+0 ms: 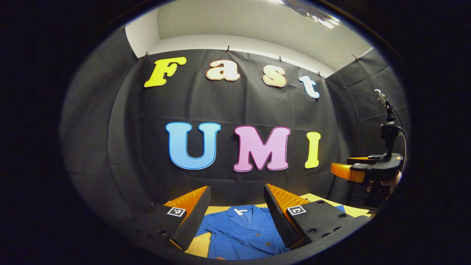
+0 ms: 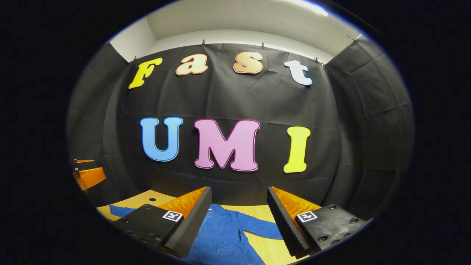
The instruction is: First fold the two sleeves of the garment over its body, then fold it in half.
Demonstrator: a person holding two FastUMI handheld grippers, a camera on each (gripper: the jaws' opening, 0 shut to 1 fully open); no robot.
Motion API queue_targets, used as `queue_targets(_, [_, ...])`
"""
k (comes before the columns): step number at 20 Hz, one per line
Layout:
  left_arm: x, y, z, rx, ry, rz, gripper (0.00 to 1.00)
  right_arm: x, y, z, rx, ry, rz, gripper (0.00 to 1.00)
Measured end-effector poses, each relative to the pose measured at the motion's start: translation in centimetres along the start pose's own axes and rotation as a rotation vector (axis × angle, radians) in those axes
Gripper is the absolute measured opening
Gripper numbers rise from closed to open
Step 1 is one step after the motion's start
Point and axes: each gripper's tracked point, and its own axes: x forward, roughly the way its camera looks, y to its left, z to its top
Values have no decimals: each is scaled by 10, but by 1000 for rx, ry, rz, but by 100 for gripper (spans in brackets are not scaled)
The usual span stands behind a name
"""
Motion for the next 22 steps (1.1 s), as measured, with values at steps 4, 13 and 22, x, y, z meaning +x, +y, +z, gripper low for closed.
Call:
queue_targets(4, [5, -5, -5, -9, 19, 15, 83, 7, -4, -13, -12, 25, 11, 95])
queue_targets(13, [16, -25, -28, -25, 105, 44, 83, 49, -131, -152, 77, 400, -186, 96])
queue_targets(22, [49, -53, -56, -39, 212, 135, 83, 23, -303, -349, 237, 914, -491, 98])
